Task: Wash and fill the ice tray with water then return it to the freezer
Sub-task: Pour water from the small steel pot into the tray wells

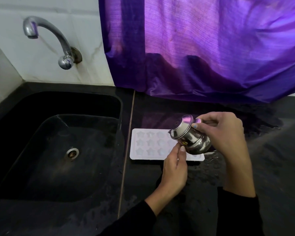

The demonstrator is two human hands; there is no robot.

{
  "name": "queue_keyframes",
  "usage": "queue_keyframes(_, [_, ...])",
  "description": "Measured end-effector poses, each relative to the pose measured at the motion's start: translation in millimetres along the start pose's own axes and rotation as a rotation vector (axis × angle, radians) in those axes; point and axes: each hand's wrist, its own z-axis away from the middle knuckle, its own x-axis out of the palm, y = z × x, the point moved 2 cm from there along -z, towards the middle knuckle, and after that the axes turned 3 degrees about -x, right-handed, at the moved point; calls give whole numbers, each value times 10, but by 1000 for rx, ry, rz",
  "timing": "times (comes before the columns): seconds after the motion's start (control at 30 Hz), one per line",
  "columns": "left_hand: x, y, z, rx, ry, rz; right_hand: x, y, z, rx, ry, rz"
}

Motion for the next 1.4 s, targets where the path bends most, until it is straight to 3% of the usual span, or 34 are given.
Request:
queue_keyframes(0.67, [8,-105,-47,-87,-29,20,95,-36,-8,8,-9,95])
queue_keyframes(1.17, [-183,43,-88,-29,48,127,51,-108,22,-36,55,-109])
queue_keyframes(1.4, [-252,-4,-82,-3,69,121,152,-190,20,-49,21,-93])
